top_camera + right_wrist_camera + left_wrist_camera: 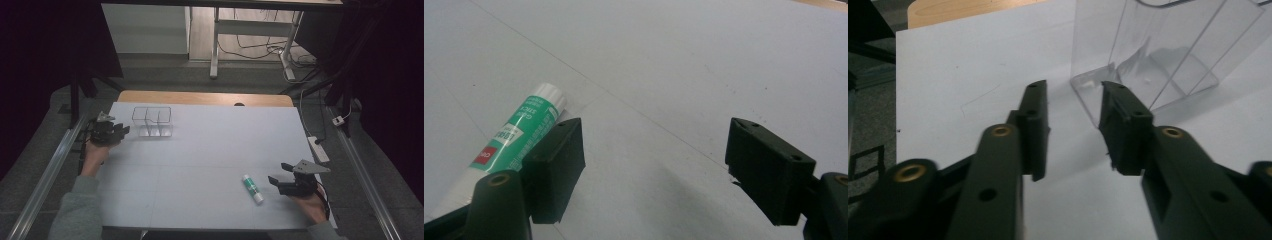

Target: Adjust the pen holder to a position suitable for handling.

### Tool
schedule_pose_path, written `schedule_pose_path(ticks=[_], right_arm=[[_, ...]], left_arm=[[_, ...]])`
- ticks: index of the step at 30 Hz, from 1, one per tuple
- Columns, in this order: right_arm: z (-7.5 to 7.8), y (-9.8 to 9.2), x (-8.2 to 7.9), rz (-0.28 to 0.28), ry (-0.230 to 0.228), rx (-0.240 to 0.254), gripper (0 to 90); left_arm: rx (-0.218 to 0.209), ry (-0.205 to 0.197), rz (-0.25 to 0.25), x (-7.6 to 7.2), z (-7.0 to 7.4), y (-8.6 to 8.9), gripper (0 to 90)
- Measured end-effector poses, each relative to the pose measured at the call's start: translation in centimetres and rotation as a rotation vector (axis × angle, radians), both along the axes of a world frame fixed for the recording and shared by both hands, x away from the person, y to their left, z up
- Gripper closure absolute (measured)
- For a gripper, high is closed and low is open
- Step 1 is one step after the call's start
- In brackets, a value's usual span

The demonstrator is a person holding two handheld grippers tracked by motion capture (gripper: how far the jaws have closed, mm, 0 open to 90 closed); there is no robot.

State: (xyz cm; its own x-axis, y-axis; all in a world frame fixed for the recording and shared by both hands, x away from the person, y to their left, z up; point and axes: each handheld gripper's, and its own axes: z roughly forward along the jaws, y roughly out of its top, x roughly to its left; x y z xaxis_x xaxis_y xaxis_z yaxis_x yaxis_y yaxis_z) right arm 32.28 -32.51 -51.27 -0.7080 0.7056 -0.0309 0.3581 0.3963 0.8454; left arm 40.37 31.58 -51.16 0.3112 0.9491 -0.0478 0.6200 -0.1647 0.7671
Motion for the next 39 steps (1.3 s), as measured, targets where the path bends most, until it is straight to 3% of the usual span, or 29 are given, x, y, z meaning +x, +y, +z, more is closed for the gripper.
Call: schedule_pose_path(ticks=[6,13,23,39], right_arm=[[0.0,0.0,0.0,0.004,0.002,-0.002,23.8],[0.0,0.0,0.0,0.002,0.001,-0.008,23.9],[-0.1,0.1,0.0,0.002,0.0,-0.012,24.1],[-0.1,0.1,0.0,0.003,0.002,-0.02,24.3]], left_arm=[[0.0,0.005,0.0,0.6,-0.3,0.3,88.6],[-0.003,-0.017,-0.013,2.0,-0.1,-0.1,88.9],[-0.023,-0.014,-0.024,3.7,-0.2,-0.6,88.9],[-0.011,-0.02,-0.049,4.3,-0.3,-1.2,88.9]])
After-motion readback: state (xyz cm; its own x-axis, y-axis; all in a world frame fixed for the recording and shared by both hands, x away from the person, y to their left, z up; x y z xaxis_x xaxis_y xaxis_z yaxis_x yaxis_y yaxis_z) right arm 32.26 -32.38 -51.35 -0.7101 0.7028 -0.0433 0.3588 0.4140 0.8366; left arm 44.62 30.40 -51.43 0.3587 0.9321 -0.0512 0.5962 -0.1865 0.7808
